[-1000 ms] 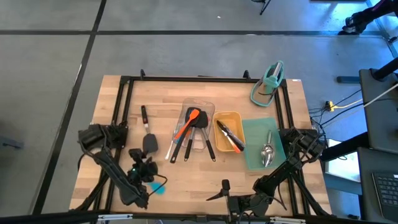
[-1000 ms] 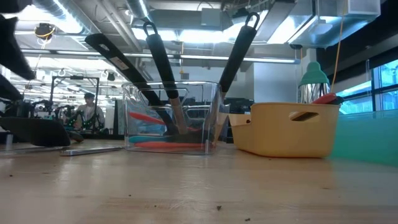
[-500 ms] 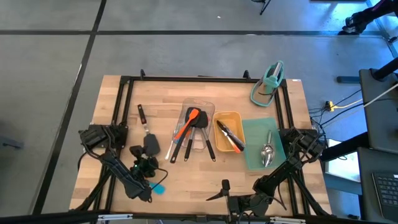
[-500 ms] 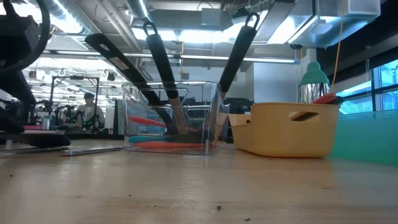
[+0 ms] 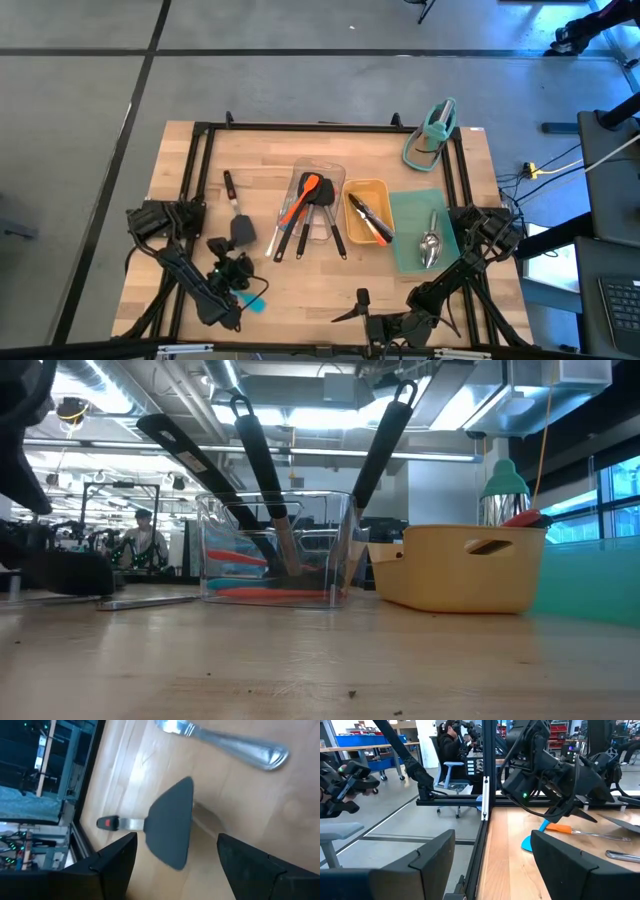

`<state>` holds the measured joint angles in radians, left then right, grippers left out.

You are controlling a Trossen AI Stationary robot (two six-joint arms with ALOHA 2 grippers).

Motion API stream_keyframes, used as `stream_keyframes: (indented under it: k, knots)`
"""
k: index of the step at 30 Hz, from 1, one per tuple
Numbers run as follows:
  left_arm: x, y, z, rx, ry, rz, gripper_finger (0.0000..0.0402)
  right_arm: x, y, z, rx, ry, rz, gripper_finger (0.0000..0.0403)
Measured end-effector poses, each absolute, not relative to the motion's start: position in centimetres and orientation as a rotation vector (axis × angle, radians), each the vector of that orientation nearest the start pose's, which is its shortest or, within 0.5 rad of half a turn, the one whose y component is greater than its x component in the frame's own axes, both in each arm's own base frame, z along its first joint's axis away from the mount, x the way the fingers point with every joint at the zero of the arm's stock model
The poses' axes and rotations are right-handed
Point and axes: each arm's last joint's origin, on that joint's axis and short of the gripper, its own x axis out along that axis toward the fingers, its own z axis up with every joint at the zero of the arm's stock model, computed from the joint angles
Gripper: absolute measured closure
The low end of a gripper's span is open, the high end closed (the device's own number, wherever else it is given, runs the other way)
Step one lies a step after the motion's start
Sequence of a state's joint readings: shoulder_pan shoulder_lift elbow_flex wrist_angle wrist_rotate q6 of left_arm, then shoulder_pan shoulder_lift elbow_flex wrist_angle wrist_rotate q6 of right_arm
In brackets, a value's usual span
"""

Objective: Pick & Place Kitchen Items
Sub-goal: Put the black spatula into the transparent bin

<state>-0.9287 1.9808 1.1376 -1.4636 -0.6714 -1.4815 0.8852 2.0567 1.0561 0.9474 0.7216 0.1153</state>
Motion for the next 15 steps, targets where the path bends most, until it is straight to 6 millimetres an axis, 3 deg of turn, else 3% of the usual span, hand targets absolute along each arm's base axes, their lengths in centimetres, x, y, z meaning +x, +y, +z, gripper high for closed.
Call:
stream_keyframes:
  k: [8, 15]
  knots:
    - [18.6, -20.3, 13.4, 0.438, 1.081, 0.869, 0.0130, 27.8, 30.9, 15.8, 0.084, 0.047, 0.161, 0.0139]
    - [19.3, -17.9, 12.3, 0.436, 1.159, 0.939, 0.0144, 27.8, 30.9, 15.8, 0.084, 0.047, 0.161, 0.0139]
